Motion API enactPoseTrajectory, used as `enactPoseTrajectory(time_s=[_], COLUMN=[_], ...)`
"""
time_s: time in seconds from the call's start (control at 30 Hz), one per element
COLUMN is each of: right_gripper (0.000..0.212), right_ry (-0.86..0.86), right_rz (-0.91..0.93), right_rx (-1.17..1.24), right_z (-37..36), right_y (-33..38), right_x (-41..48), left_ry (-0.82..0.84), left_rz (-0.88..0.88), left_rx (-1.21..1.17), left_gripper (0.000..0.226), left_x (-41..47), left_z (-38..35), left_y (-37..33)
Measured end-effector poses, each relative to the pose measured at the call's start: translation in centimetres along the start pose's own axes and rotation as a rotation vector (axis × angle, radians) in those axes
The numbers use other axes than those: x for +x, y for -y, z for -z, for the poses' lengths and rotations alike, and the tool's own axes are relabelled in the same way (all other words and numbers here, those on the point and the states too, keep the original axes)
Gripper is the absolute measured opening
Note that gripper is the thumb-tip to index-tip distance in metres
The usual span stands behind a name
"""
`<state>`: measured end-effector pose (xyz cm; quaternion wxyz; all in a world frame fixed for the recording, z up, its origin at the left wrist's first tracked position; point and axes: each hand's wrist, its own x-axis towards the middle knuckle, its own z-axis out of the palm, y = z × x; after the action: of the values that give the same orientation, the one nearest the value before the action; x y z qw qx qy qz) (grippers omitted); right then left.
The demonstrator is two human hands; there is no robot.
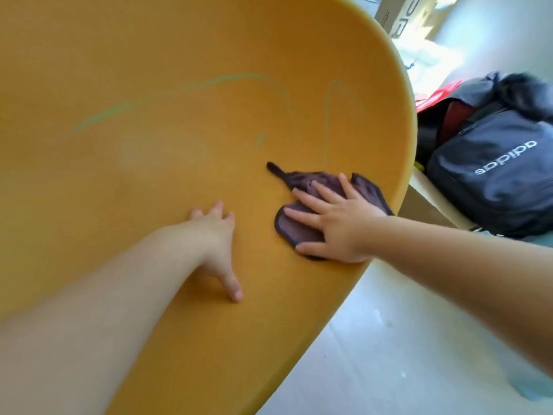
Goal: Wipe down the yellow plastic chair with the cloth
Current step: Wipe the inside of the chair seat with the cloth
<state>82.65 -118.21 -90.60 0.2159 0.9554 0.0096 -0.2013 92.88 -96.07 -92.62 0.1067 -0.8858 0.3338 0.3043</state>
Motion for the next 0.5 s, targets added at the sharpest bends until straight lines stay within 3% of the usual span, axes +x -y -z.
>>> enactPoseTrajectory(time_s=[0.1,0.23,0.4,0.5], right_gripper=[0.084,0.086,0.074,0.073], right_ry=[-0.116,-0.191,-0.084,0.0], right_rz=[-0.216,-0.381,-0.183,0.03], right_rx=[-0.195,-0.098,0.215,0.197], right_z=[1.7,1.5,-0.7,-1.0], right_y=[-6.9,-4.9,4.8,7.4], right_x=[3.1,5.7,3.3,-1.5], left_ry=[0.022,0.017,-0.02,-0.041], left_rz=[0.003,-0.019,-0.042,-0.062], left_rx=[0.06,0.045,0.051,0.068], left_gripper=[0.156,0.147,0.145,0.144], left_x=[0.5,0.3,0.0,0.3], left_z=[0.2,0.3,0.1,0.0], left_y=[-1.0,-0.6,-0.3,-0.1])
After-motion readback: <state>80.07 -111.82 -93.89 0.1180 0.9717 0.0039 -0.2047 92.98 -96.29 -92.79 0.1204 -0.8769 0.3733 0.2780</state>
